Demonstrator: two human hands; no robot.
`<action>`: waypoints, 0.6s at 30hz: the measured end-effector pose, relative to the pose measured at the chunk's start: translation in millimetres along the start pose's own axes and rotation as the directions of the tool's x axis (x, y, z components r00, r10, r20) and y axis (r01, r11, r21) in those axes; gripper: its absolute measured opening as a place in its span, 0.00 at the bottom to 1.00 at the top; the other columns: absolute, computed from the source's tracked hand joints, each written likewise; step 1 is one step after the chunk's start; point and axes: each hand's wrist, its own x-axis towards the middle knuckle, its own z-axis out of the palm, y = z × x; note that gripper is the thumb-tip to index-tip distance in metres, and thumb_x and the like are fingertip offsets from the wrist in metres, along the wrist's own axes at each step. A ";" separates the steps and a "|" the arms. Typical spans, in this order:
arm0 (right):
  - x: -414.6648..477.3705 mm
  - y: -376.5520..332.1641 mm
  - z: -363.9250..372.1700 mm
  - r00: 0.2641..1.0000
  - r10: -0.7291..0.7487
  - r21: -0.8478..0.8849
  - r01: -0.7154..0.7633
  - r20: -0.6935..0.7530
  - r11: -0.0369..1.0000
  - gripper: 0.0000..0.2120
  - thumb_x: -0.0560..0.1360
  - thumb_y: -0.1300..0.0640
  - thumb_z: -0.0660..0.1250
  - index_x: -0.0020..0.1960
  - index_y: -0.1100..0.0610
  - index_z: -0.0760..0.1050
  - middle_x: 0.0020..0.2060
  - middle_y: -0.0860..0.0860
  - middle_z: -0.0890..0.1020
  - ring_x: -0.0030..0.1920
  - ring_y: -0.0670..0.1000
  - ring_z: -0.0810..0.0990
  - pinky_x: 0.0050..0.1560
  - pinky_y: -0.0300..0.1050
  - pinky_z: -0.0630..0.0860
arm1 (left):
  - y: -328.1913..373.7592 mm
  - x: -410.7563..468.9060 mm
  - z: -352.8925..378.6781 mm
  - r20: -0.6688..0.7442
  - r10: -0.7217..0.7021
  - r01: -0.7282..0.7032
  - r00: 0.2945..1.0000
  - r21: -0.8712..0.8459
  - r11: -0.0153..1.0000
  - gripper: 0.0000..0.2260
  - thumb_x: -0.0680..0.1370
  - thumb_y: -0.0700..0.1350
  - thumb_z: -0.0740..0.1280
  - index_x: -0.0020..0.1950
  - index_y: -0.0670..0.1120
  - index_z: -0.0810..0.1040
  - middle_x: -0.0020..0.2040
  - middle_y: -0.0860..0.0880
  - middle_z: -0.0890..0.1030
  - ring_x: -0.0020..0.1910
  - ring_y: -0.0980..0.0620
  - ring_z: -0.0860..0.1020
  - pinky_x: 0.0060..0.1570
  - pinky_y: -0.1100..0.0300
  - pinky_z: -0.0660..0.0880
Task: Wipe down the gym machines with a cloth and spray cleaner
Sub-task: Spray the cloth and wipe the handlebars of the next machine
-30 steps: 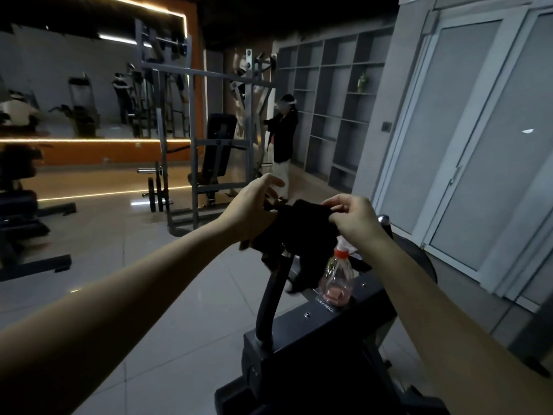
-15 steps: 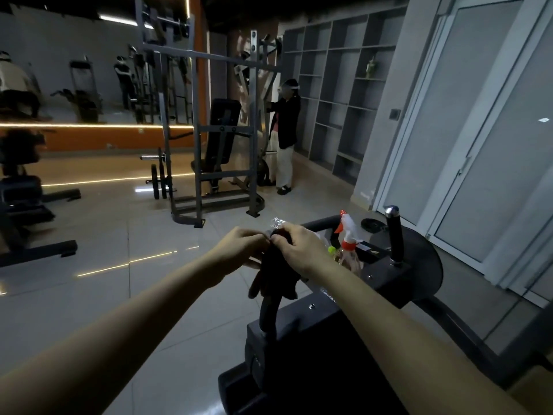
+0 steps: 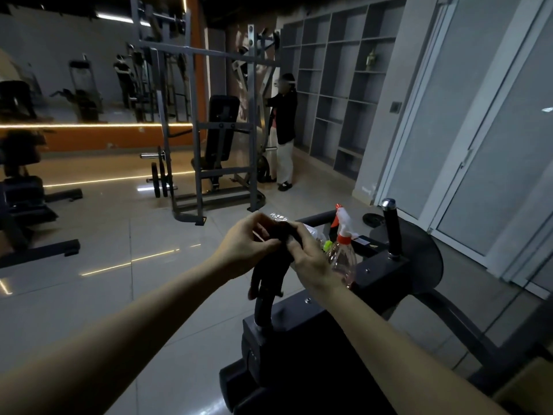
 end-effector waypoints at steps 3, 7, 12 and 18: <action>0.0 -12.0 -14.2 0.997 0.056 -0.071 -0.053 0.048 0.996 0.14 0.81 0.60 0.60 0.64 0.52 0.75 0.55 0.54 0.81 0.51 0.47 0.82 0.50 0.42 0.78 | -6.9 -1.5 1.0 0.101 0.055 -0.070 0.993 0.146 0.987 0.19 0.77 0.43 0.73 0.66 0.51 0.73 0.51 0.53 0.78 0.50 0.54 0.81 0.52 0.56 0.81; 9.2 -36.2 -39.8 0.951 0.292 -0.250 -0.260 0.100 0.933 0.18 0.77 0.70 0.61 0.58 0.50 0.77 0.54 0.60 0.81 0.49 0.62 0.85 0.50 0.62 0.82 | -10.4 -5.3 0.0 0.182 -0.073 0.034 0.981 0.204 0.978 0.24 0.76 0.44 0.75 0.65 0.58 0.68 0.52 0.51 0.76 0.51 0.51 0.79 0.50 0.56 0.81; 30.5 -69.9 -42.8 0.960 0.267 -0.606 -0.265 -0.089 0.750 0.06 0.71 0.52 0.68 0.45 0.51 0.82 0.39 0.51 0.86 0.45 0.48 0.84 0.66 0.52 0.73 | -16.6 -12.5 -2.3 0.092 -0.118 0.085 0.989 0.304 0.949 0.23 0.75 0.44 0.76 0.63 0.50 0.68 0.47 0.53 0.76 0.44 0.56 0.77 0.37 0.66 0.74; 47.6 -55.4 15.7 0.924 0.381 -0.831 -0.239 -0.035 0.503 0.22 0.77 0.39 0.66 0.52 0.59 0.78 0.41 0.54 0.81 0.43 0.53 0.81 0.46 0.49 0.79 | -33.3 -25.2 8.9 0.123 -0.055 0.041 0.991 0.114 0.993 0.17 0.73 0.50 0.77 0.58 0.49 0.77 0.51 0.49 0.81 0.51 0.49 0.81 0.51 0.52 0.81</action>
